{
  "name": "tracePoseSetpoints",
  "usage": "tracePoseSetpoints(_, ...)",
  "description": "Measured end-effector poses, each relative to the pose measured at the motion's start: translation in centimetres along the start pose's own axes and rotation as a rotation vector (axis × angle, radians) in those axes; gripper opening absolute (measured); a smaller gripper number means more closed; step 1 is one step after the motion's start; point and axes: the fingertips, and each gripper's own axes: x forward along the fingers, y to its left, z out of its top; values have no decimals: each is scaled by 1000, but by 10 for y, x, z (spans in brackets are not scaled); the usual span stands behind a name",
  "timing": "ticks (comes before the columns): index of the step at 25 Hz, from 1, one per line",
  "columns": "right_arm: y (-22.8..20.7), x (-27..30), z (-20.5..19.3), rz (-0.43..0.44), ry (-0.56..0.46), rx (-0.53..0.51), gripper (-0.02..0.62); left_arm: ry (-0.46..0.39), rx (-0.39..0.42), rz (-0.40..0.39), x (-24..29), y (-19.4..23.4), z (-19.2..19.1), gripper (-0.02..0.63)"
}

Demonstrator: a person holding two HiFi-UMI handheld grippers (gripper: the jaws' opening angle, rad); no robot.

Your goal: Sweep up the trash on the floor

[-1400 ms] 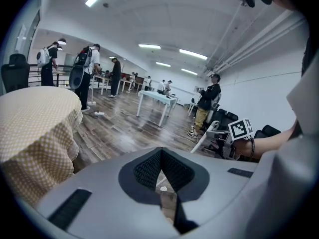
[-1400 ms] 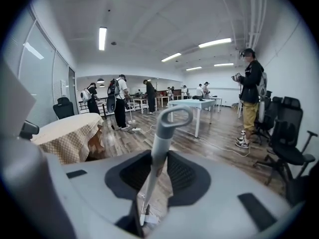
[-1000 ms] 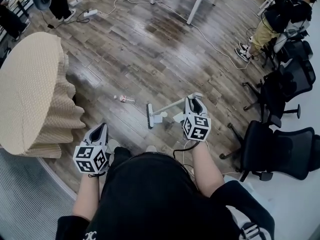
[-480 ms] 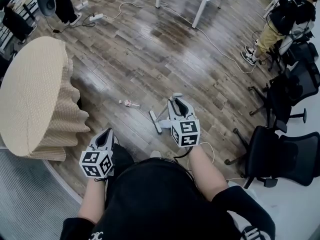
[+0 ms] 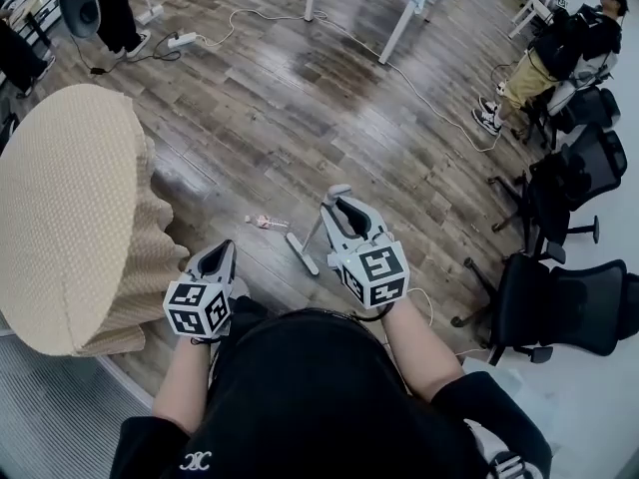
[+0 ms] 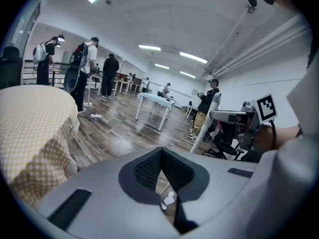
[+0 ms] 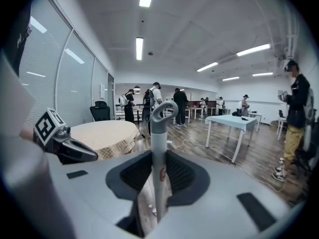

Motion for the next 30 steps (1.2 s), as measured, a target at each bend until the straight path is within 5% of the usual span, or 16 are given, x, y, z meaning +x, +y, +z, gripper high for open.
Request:
tracePoseSetpoints(5, 26, 57, 53, -33, -39, 58, 100, -6, 0, -43, -2, 68, 27, -5)
tracePoseSetpoints(11, 51, 145, 67, -100, -49, 144, 100, 3, 18, -93, -3, 127, 46, -5)
tracePoseSetpoints(19, 50, 225, -19, -261, 143, 283, 100, -1, -11, -58, -13, 183, 60, -5)
tracePoseSetpoints(30, -27, 156, -67, -520, 182, 467, 100, 63, -26, -153, 19, 175, 53, -5)
